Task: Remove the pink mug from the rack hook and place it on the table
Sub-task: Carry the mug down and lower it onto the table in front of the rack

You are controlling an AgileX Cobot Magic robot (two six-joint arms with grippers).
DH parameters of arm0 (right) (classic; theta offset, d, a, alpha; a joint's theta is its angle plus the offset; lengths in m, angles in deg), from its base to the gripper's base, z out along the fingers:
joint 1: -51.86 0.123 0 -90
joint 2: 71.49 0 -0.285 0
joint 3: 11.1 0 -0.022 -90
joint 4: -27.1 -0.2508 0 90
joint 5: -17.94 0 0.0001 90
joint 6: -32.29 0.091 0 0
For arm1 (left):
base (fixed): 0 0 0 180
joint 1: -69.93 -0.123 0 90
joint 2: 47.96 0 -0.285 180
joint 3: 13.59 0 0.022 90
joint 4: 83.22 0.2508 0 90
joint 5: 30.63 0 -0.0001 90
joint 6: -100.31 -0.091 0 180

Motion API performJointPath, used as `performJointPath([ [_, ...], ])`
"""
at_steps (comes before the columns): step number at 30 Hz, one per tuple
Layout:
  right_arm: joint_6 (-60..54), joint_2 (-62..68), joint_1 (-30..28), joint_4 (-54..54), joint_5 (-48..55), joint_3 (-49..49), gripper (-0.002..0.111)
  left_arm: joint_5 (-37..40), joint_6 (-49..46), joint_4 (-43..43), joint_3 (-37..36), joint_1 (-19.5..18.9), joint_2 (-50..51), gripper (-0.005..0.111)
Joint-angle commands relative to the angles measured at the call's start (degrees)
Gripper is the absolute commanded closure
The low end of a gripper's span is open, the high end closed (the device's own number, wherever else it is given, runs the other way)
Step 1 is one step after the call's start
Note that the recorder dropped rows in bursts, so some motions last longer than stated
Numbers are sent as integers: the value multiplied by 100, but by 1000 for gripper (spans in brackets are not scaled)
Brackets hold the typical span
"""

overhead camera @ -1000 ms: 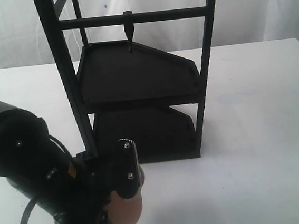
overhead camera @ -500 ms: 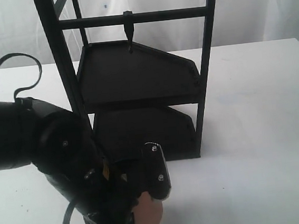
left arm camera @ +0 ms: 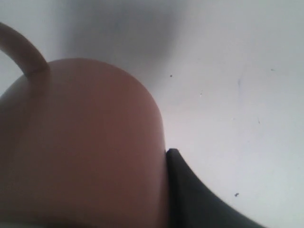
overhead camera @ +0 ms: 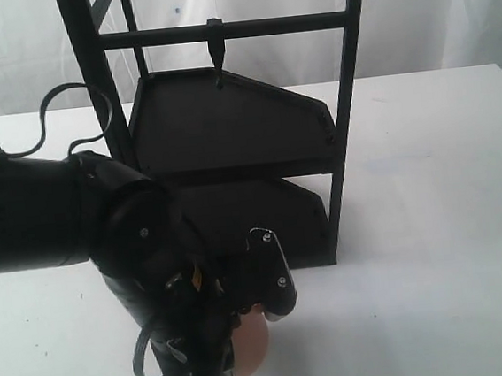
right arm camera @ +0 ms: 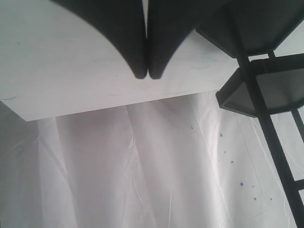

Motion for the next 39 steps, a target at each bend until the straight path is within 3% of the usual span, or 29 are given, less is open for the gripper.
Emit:
performJointPath([
  [1,43,-37,4,36,0,13,108,192,206,170,35,45,-33,107],
  [25,43,-37,4,36,0,13,108,87,206,500,35,45,253,107],
  [32,43,-37,4,36,0,13,108,453,193,888,51,45,253,107],
  [39,43,-37,4,36,0,13,108,736,182,835,551,59,262,107],
])
